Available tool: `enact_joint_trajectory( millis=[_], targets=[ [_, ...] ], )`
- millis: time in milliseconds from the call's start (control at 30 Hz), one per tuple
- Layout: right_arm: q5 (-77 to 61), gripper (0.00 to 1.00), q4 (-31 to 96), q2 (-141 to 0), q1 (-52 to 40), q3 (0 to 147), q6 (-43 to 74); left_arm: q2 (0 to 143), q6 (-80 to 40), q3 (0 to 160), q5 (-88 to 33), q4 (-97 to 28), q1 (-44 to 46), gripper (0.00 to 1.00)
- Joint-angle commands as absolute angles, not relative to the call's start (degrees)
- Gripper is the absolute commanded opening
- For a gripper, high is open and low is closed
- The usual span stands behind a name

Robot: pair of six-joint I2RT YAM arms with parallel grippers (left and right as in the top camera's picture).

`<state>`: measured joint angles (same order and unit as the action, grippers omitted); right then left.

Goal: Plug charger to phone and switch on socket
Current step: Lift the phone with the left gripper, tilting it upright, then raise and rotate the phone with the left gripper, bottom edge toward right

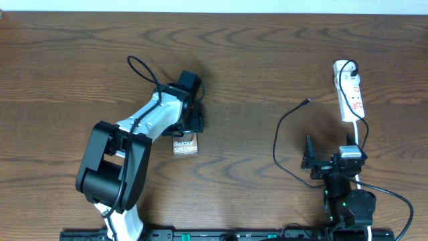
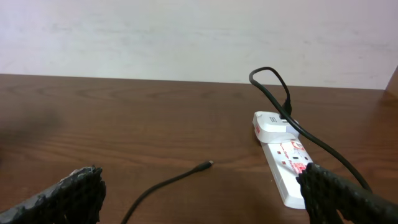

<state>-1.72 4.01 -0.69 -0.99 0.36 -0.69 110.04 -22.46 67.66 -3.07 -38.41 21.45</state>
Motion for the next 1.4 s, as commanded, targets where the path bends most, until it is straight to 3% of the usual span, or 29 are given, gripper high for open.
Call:
enact_joint_trajectory(
  millis=[0,367,1367],
  targets=[
    [-1.69,0.99,4.25,-0.67,-1.54,0.32,-1.17,113.01,-22.55,66.74,-5.39,-37.67,21.28,0.63],
    [-1.69,0.99,4.25,-0.67,-1.54,0.32,-1.17,110.61,-22.76,69.95,-7.18,-40.49,21.28,0.55],
    [-1.67,0.99,4.25,-0.67,-1.54,0.32,-1.17,108.53,-22.72,70.78,-29.43,-39.16,21.17,0.54]
  ],
)
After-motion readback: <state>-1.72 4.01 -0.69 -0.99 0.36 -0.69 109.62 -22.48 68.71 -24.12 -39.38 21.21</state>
